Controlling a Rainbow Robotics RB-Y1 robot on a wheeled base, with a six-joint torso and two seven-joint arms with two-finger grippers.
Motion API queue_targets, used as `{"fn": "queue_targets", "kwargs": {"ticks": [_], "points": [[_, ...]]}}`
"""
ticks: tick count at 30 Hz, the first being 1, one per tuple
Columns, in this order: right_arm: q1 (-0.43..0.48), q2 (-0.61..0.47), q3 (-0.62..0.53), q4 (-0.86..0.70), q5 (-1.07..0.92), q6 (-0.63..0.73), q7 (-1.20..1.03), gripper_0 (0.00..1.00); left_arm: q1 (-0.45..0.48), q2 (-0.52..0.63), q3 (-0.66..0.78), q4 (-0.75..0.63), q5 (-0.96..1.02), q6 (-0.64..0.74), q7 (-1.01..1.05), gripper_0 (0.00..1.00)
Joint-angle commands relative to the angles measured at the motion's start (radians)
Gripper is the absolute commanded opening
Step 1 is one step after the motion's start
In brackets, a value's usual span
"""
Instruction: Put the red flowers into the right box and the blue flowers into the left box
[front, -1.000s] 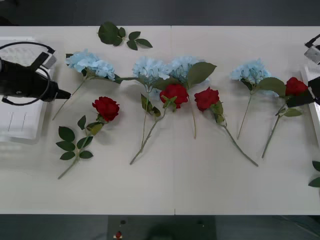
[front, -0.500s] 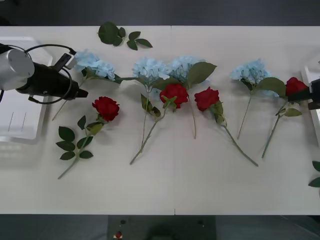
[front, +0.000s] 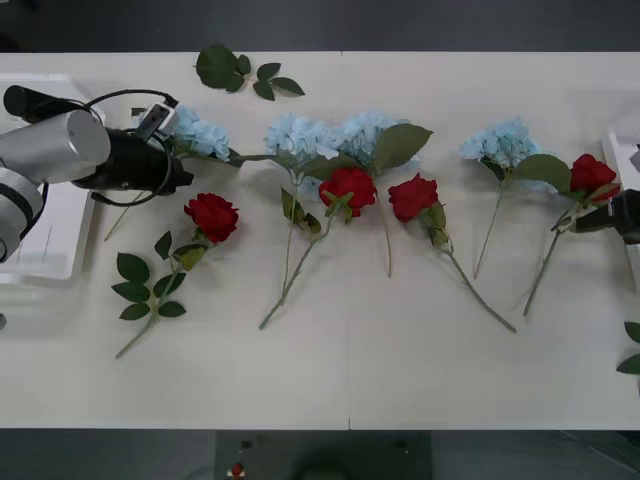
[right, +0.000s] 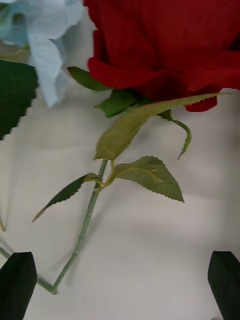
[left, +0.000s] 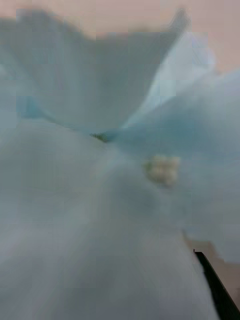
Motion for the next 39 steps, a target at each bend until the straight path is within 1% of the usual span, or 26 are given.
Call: {"fn": "queue_targets", "kwargs": {"ticks": [1,2,3,4,5,6,12,17,20,22,25,31,36,38,39], "points": [[-0.023,0.026,-0.005,0.011,0.046,0.001,-0.078,1.00,-0.033,-0.001,0.010,0.012,-0.027,-0.013,0.059,0.72],[-0.028,0.035,-0.005,0.011,0.061,0.002,-0.101,1.00,-0.033,-0.002,0.010,0.012,-0.030,-0.013,0.059,0.65],[-0.029,0.038,-0.005,0.011,0.069,0.004,-0.108,1.00,-0.033,-0.001,0.010,0.013,-0.032,-0.013,0.059,0.61],[-0.037,0.047,-0.005,0.011,0.091,0.005,-0.125,1.00,-0.032,-0.002,0.011,0.012,-0.033,-0.013,0.061,0.42],[-0.040,0.055,-0.005,0.010,0.109,0.007,-0.136,1.00,-0.032,-0.002,0.010,0.012,-0.036,-0.013,0.061,0.20],[-0.045,0.063,-0.005,0.010,0.126,0.008,-0.150,1.00,-0.030,-0.002,0.010,0.012,-0.038,-0.013,0.061,0.01],[-0.049,0.099,-0.005,0.011,0.186,-0.002,-0.204,1.00,-0.029,0.005,0.011,0.012,-0.004,-0.006,0.062,0.00],[-0.049,0.125,-0.007,0.011,0.207,-0.019,-0.220,1.00,-0.061,0.051,0.013,0.010,0.074,0.080,0.064,0.00],[-0.049,0.144,-0.019,0.013,0.249,-0.021,-0.233,1.00,-0.086,0.085,0.046,0.012,0.105,0.141,0.070,0.00],[-0.049,0.158,-0.034,0.019,0.290,-0.021,-0.245,1.00,-0.109,0.124,0.089,0.012,0.131,0.203,0.078,0.00],[-0.054,0.171,-0.041,0.025,0.324,-0.016,-0.259,1.00,-0.147,0.213,0.134,0.010,0.203,0.281,0.087,0.00],[-0.058,0.188,-0.044,0.027,0.342,-0.019,-0.280,1.00,-0.202,0.377,0.192,0.010,0.296,0.395,0.108,0.00],[-0.060,0.207,-0.051,0.028,0.391,-0.025,-0.297,1.00,-0.202,0.506,0.203,0.012,0.303,0.427,0.111,0.00],[-0.064,0.216,-0.056,0.028,0.417,-0.027,-0.311,1.00,-0.179,0.561,0.203,0.012,0.267,0.415,0.111,0.00],[-0.064,0.216,-0.056,0.030,0.417,-0.029,-0.314,0.98,-0.168,0.576,0.203,0.012,0.263,0.405,0.111,0.00]]}}
